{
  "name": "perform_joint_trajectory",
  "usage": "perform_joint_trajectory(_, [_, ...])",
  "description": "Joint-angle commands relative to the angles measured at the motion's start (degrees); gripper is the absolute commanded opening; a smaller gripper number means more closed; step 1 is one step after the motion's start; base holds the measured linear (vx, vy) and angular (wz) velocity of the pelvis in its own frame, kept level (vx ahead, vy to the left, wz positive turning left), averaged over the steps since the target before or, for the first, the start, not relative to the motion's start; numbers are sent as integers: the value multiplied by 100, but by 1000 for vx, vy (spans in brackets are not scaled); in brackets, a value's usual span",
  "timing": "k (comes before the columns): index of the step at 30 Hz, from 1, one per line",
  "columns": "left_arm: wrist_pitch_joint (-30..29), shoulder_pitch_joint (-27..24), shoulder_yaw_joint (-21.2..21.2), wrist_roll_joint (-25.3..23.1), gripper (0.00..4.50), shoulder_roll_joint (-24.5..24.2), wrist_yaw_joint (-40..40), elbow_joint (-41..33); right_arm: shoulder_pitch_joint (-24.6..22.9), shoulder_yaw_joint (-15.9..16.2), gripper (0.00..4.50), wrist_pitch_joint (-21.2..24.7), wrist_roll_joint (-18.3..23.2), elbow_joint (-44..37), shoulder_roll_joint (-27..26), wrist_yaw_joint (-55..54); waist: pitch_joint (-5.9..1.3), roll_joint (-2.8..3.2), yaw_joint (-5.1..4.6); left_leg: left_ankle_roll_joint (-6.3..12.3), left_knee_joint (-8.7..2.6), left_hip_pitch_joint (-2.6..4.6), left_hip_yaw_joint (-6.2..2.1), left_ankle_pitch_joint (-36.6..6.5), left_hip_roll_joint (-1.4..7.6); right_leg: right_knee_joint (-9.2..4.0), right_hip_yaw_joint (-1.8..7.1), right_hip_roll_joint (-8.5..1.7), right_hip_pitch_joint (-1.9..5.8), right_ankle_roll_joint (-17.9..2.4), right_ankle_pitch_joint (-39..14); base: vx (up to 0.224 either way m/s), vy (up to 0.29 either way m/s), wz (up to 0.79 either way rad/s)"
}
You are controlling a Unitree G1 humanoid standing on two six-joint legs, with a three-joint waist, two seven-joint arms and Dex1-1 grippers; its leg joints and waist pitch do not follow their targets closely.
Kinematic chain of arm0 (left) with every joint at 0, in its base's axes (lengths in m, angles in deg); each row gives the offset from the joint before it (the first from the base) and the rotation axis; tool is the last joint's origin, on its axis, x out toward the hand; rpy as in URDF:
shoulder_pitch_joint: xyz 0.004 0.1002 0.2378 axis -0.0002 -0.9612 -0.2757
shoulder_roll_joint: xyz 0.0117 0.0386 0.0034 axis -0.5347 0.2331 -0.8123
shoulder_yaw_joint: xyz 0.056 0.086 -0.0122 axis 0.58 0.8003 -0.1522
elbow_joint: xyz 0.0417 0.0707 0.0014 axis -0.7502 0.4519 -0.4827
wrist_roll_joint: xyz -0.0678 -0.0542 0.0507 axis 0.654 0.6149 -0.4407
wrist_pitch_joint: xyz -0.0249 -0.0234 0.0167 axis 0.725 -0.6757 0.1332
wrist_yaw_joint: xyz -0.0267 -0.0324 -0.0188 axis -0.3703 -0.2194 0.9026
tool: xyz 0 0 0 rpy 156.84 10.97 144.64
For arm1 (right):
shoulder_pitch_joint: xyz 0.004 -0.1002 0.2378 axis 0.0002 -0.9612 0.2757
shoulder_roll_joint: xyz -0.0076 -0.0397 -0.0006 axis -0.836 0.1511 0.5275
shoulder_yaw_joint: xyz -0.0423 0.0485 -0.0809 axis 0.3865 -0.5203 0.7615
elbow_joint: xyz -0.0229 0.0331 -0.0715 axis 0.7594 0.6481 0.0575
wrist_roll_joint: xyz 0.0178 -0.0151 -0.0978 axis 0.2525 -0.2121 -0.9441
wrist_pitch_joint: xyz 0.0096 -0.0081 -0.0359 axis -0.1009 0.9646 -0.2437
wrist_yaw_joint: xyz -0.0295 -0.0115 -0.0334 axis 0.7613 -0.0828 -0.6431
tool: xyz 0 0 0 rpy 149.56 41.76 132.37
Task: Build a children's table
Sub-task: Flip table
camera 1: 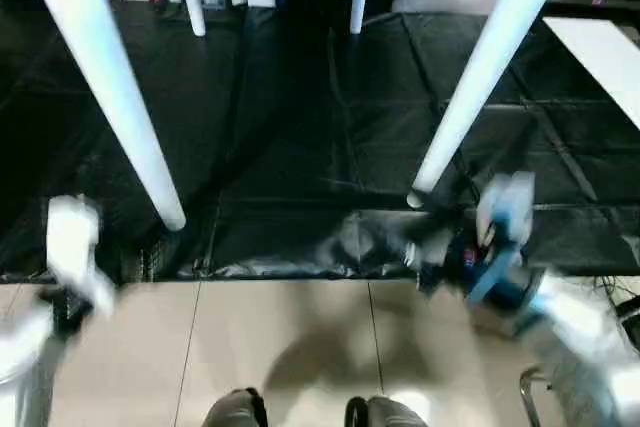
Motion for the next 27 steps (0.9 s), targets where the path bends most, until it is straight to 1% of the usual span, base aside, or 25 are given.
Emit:
perform_joint_trajectory(1, [-10, -429, -30, 2, 445, 171, -161, -520, -321, 157, 450, -34, -123, -43, -12, -175, -244, 124, 26, -277, -525, 246, -282, -2496, 418, -572, 349, -511, 58, -743, -2100, 0, 0, 0])
perform_joint_trajectory(2, [-94, -612, 60, 80, 445, 251, -176, -785, -440, 220, 450, -30, -149, -6, 11, -187, -238, 114, 32, -272, -535, 237, -284, -2493, 415, -585, 355, -500, 63, -725, -2078, 0, 0, 0])
perform_joint_trajectory(3, [-194, -874, 208, 177, 445, 351, -194, -1146, -602, 328, 450, -78, -216, 81, 67, -163, -262, 188, 61, -297, -532, 255, -296, -2516, 419, -567, 354, -505, 66, -746, -2044, 0, 0, 0])
perform_joint_trajectory(4, [-194, -874, 208, 177, 445, 351, -194, -1146, -602, 328, 450, -78, -216, 81, 67, -163, -232, 171, 62, -322, -544, 251, -296, -2677, 434, -597, 359, -503, 56, -756, -2108, 0, 0, 0])
perform_joint_trajectory(5, [-265, -1078, 345, 242, 445, 435, -219, -1407, -725, 401, 450, -101, -232, 168, 121, -95, -207, 198, 90, -338, -554, 265, -297, -2794, 434, -621, 364, -499, 38, -729, -2222, 0, 0, 0])
perform_joint_trajectory(6, [-297, -1343, 539, 265, 445, 502, -199, -1616, -862, 501, 450, -222, -281, 297, 206, 67, -215, 265, 122, -373, -535, 275, -312, -2953, 432, -617, 375, -526, 44, -719, -2350, 0, 0, 0])
perform_joint_trajectory(7, [-266, -1560, 710, 221, 445, 540, -169, -1710, -962, 570, 450, -289, -284, 399, 275, 222, -196, 192, 115, -364, -548, 265, -302, -3004, 428, -666, 372, -520, 56, -660, -2507, 0, 0, 0])
perform_joint_trajectory(8, [-241, -1695, 812, 182, 445, 563, -153, -1757, -1023, 612, 450, -333, -281, 456, 313, 312, -141, 219, 132, -402, -534, 308, -326, -3305, 411, -738, 375, -540, 16, -553, -3020, 0, 0, 0])
perform_joint_trajectory(9, [-241, -1695, 812, 182, 445, 563, -153, -1757, -1023, 612, 450, -333, -281, 456, 313, 312, -116, 188, 131, -390, -538, 308, -363, -3363, 393, -772, 369, -573, 45, -408, -3501, 0, 0, 0])
perform_joint_trajectory(10, [-278, -1855, 923, 170, 445, 604, -125, -1799, -1095, 669, 450, -372, -271, 526, 395, 431, -142, 223, 138, -388, -508, 353, -376, -3346, 384, -808, 374, -587, 25, -308, -3825, 0, 0, 0])
perform_joint_trajectory(11, [-319, -2011, 1069, 58, 445, 636, -92, -1806, -1177, 776, 450, -346, -242, 650, 514, 579, -162, 232, 136, -383, -495, 365, -380, -3301, 379, -830, 372, -596, 33, -291, -3886, 0, 0, 0])
perform_joint_trajectory(12, [-327, -2085, 1206, -57, 445, 660, -34, -1674, -1223, 938, 450, -410, -327, 856, 645, 728, -134, 227, 119, -363, -540, 315, -399, -3197, 390, -835, 357, -573, 79, -265, -3827, 0, 0, 0])
perform_joint_trajectory(14, [-279, -2038, 1267, -175, 445, 668, -17, -1432, -1217, 1047, 450, -415, -391, 1010, 702, 776, -109, 246, 111, -399, -536, 371, -402, -3430, 380, -875, 338, -561, 33, -228, -4052, 0, 0, 0])
perform_joint_trajectory(15, [-156, -1950, 1324, -275, 445, 676, 37, -1101, -1203, 1144, 450, -464, -457, 1211, 731, 818, -97, 248, 100, -419, -529, 391, -406, -3550, 370, -891, 332, -556, 18, -202, -4186, 0, 0, 0])
perform_joint_trajectory(16, [37, -1664, 1421, -459, 445, 696, 147, -245, -1115, 1309, 450, -541, -617, 1700, 753, 863, -170, 226, 89, -391, -489, 428, -420, -3439, 334, -938, 324, -587, 37, -146, -4333, 0, 0, 0])
perform_joint_trajectory(17, [119, -1569, 1450, -530, 445, 698, 174, 52, -1087, 1357, 450, -558, -668, 1862, 751, 871, -198, 221, 74, -389, -481, 433, -419, -3379, 324, -936, 312, -582, 56, -136, -4295, 0, 0, 0])
perform_joint_trajectory(18, [371, -1122, 1511, -754, 445, 723, 148, 1183, -896, 1541, 450, -668, -984, 2570, 731, 805, -240, 236, 73, -407, -504, 426, -439, -3366, 337, -919, 299, -589, 89, -173, -4075, 0, 0, 0])
perform_joint_trajectory(20, [403, -944, 1515, -804, 445, 742, 116, 1611, -826, 1602, 450, -720, -1098, 2836, 707, 775, -252, 266, 53, -456, -532, 420, -451, -3458, 339, -885, 278, -582, 110, -247, -3882, 0, 0, 0])
perform_joint_trajectory(21, [472, -571, 1575, -1068, 445, 724, -134, 2450, -683, 1657, 450, -701, -1253, 3289, 612, 601, -259, 288, 52, -514, -558, 443, -476, -3712, 364, -882, 262, -581, 108, -318, -3791, 0, 0, 0])
perform_joint_trajectory(22, [417, -99, 1626, -1301, 445, 724, -475, 3478, -477, 1678, 450, -675, -1379, 3873, 454, 370, -289, 245, 20, -524, -552, 457, -479, -3812, 350, -875, 254, -570, 103, -374, -3688, 0, 0, 0])
perform_joint_trajectory(23, [357, 111, 1645, -1396, 445, 729, -678, 3924, -380, 1664, 450, -672, -1388, 4157, 368, 288, -310, 274, -2, -534, -543, 472, -482, -3836, 325, -855, 235, -574, 110, -397, -3666, 0, 0, 0])
perform_joint_trajectory(24, [316, 469, 1782, -1652, 445, 707, -1028, 4647, -173, 1530, 450, -673, -1361, 4786, 152, 43, -368, 248, -22, -574, -529, 488, -525, -3938, 355, -855, 223, -623, 141, -476, -3568, 0, 0, 0])
perform_joint_trajectory(25, [312, 631, 1875, -1800, 445, 687, -1203, 4962, -67, 1434, 450, -675, -1327, 5117, 30, -94, -349, 278, -43, -583, -547, 473, -540, -3988, 353, -854, 223, -625, 128, -498, -3548, 0, 0, 0])
perform_joint_trajectory(26, [280, 793, 1925, -1878, 445, 756, -1368, 5333, 151, 1306, 450, -754, -1339, 5830, -160, -401, -380, 292, -65, -612, -548, 465, -562, -4044, 355, -817, 213, -631, 150, -546, -3458, 0, 0, 0])
perform_joint_trajectory(27, [280, 793, 1925, -1878, 445, 756, -1368, 5333, 151, 1306, 450, -754, -1339, 5830, -160, -401, -387, 300, -97, -682, -586, 439, -607, -4297, 385, -781, 172, -627, 177, -630, -3304, 0, 0, 0])
